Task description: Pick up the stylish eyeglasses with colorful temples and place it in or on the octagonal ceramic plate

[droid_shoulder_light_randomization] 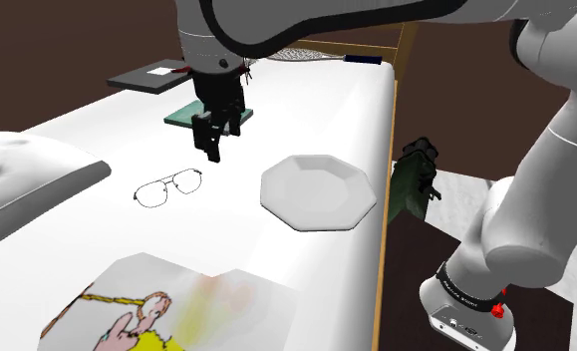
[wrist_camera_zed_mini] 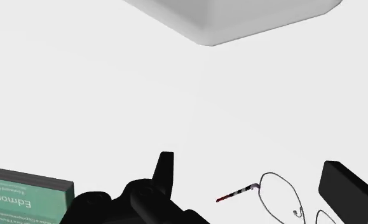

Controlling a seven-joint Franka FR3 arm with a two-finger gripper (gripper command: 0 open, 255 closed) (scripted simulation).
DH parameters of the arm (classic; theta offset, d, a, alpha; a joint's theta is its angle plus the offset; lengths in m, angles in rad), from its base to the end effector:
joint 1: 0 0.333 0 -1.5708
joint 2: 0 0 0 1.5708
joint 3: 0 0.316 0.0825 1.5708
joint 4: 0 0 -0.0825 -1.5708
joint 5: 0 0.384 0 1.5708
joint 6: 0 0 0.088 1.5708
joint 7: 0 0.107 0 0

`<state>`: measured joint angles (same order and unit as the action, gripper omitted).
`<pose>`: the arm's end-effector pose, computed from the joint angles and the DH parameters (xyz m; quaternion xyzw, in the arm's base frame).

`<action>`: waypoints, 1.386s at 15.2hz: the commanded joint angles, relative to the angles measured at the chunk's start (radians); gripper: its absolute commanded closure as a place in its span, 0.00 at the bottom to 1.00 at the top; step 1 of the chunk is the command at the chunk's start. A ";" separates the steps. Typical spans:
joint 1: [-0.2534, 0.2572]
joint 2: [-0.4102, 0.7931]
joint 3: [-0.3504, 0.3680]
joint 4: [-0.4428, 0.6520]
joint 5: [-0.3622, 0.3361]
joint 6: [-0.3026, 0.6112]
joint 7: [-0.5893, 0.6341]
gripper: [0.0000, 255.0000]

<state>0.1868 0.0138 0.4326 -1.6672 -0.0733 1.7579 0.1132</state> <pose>0.4714 0.3263 0.5886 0.9655 0.2552 0.0484 0.0171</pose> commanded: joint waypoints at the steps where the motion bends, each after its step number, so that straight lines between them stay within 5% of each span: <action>1: 0.026 0.067 0.024 0.057 -0.040 0.002 0.020 0.00; 9: 0.178 0.360 0.071 0.381 -0.214 -0.073 0.066 0.00; 21: 0.160 0.357 0.065 0.275 -0.214 0.030 0.073 0.00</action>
<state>0.3469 0.3712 0.4974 -1.3916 -0.2871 1.7874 0.1860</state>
